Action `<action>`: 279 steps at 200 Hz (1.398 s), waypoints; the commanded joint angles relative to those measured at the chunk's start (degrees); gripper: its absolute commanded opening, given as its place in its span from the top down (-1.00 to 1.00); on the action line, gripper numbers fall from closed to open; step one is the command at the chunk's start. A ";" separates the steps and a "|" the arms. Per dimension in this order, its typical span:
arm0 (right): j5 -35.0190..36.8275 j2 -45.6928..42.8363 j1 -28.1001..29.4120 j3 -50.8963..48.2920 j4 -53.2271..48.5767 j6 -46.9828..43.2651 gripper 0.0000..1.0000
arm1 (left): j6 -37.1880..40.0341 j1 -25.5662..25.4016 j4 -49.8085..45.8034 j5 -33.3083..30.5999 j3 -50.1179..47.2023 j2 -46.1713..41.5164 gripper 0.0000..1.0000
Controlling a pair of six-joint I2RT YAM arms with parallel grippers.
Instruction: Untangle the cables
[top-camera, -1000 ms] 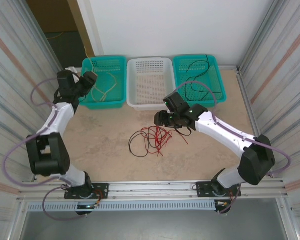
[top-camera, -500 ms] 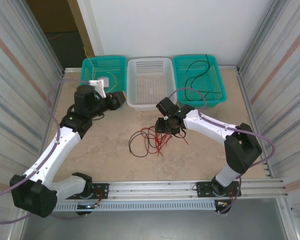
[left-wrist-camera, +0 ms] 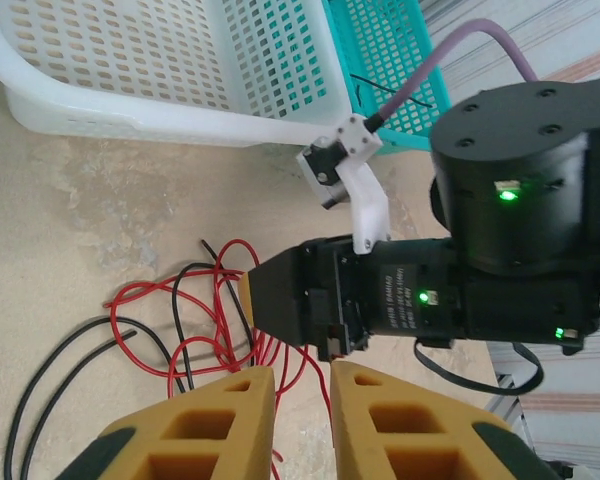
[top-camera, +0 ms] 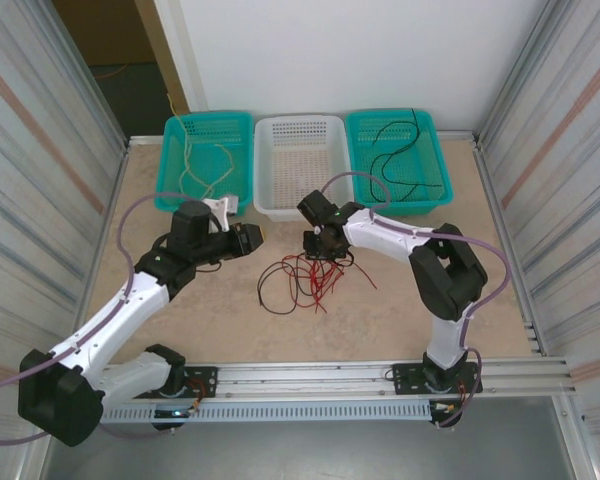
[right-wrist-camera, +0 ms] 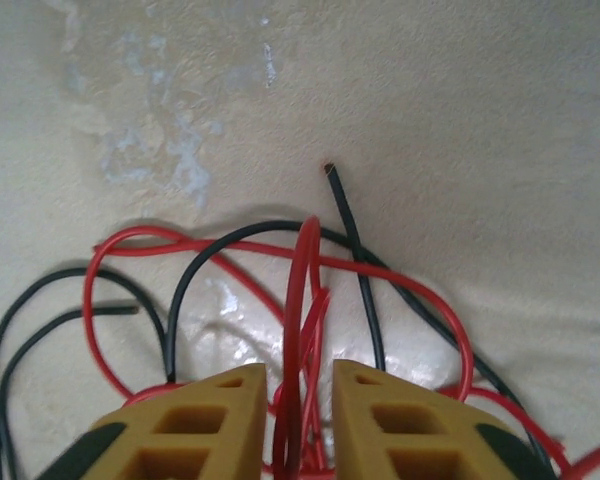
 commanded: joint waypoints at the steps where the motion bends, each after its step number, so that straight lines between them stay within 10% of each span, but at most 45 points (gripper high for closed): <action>1: 1.69 1.60 -0.67 2.02 0.05 -1.87 0.78 | -0.77 -0.50 1.76 1.24 -0.32 -0.81 0.56; 14: 2.33 1.60 -0.62 2.47 -0.76 -2.43 1.00 | -0.61 -0.51 1.85 1.24 -0.26 -0.72 0.56; 170: -0.62 -40.87 3.76 -5.17 2.05 -12.94 1.00 | -0.41 -6.92 18.99 9.50 4.91 6.82 -0.04; 279: -8.39 -43.80 -0.93 -6.29 5.65 -9.11 1.00 | 2.01 -11.87 21.45 14.05 5.02 13.75 0.26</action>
